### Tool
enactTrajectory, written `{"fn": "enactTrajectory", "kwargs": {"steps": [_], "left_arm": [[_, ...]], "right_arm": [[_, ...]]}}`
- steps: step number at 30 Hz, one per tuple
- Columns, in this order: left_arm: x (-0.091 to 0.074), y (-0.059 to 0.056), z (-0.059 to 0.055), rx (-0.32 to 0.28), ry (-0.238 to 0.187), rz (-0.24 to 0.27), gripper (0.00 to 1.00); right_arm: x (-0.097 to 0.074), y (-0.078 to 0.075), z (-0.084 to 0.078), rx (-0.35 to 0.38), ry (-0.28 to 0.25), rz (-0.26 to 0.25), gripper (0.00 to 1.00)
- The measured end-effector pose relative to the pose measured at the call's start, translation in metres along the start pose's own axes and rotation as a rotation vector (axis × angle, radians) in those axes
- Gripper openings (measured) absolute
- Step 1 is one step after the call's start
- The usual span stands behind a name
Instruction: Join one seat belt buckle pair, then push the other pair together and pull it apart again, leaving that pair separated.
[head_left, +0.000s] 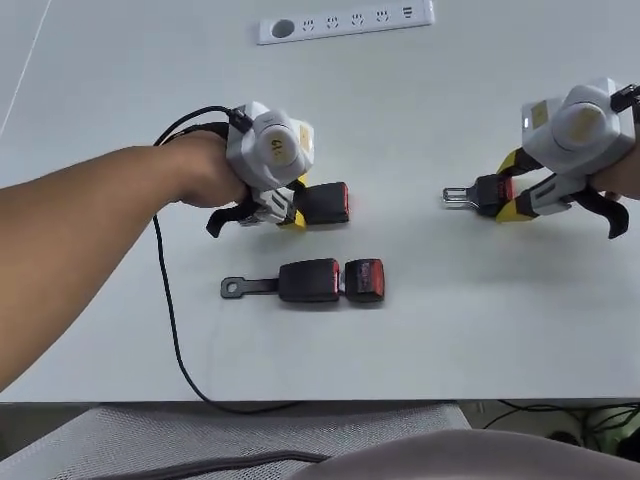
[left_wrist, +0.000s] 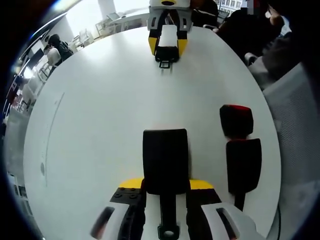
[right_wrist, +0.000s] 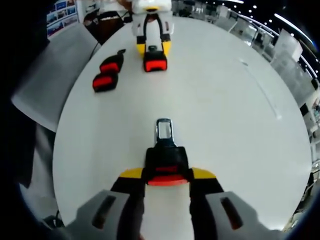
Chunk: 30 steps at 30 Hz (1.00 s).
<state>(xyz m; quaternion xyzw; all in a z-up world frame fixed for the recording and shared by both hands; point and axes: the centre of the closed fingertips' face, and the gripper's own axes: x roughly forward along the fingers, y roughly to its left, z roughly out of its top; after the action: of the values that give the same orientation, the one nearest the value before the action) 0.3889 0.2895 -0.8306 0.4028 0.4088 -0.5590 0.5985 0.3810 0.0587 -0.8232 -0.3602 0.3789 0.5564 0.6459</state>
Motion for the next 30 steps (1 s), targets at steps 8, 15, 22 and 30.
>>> {"fn": "enactTrajectory", "kwargs": {"steps": [8, 15, 22, 30], "left_arm": [[-0.001, -0.001, 0.0, 0.002, 0.009, 0.002, 0.31], [-0.001, -0.002, 0.0, -0.004, 0.008, 0.005, 0.31], [-0.002, -0.002, 0.001, -0.004, 0.011, 0.003, 0.31], [-0.001, -0.001, -0.001, -0.006, 0.015, 0.002, 0.31]], "right_arm": [[0.007, 0.005, 0.018, 0.007, -0.021, 0.005, 0.33], [0.018, 0.01, 0.041, -0.001, -0.044, 0.013, 0.32], [0.031, 0.014, 0.067, -0.018, -0.062, 0.009, 0.32], [0.046, 0.018, 0.096, -0.02, -0.086, 0.005, 0.32]]}}
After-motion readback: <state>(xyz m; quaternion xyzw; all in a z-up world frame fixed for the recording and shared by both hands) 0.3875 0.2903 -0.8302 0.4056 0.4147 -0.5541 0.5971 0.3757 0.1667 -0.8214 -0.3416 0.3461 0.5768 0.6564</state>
